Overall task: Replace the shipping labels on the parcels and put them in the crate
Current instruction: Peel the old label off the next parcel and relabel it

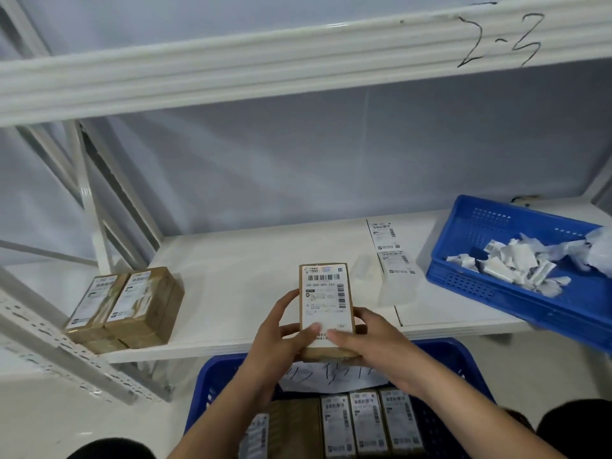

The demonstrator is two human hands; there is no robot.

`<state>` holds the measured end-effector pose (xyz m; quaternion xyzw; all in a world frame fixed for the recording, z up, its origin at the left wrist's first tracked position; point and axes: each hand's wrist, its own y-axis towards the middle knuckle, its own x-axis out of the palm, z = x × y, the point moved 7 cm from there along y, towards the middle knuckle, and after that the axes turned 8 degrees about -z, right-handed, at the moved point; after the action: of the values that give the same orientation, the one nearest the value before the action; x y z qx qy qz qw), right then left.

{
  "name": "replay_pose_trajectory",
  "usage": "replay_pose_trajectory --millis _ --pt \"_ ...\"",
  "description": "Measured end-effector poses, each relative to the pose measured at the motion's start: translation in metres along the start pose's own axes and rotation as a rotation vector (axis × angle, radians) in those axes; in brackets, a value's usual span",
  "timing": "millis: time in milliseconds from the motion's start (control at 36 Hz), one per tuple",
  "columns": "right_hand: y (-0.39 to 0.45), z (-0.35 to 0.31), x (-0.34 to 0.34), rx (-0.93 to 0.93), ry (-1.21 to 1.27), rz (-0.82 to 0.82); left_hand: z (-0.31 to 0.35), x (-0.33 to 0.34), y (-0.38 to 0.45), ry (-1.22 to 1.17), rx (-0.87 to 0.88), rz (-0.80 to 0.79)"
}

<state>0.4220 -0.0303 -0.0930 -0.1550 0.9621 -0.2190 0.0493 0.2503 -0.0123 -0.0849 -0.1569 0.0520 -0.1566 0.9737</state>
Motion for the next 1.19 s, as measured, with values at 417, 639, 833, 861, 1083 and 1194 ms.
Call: replay_pose_trajectory --millis 417,639,833,861,1083,1194 --pt "0.034 0.003 -0.005 0.02 -0.114 -0.01 -0.018 -0.011 0.03 -0.04 -0.092 0.062" --pt "0.058 0.011 0.014 0.041 -0.146 -0.057 -0.011 -0.038 0.045 -0.089 -0.057 0.087" --pt "0.068 0.011 0.035 0.041 -0.145 -0.099 -0.012 -0.052 0.048 -0.02 -0.034 0.114" --pt "0.069 0.011 0.036 0.049 -0.145 -0.105 -0.012 -0.055 0.048 -0.017 -0.033 0.122" --pt "0.074 0.008 0.045 0.055 -0.16 -0.119 -0.012 -0.067 0.05 -0.067 -0.024 0.204" --pt "0.075 0.007 0.041 0.044 -0.165 -0.112 -0.013 -0.065 0.05 -0.108 -0.041 0.203"
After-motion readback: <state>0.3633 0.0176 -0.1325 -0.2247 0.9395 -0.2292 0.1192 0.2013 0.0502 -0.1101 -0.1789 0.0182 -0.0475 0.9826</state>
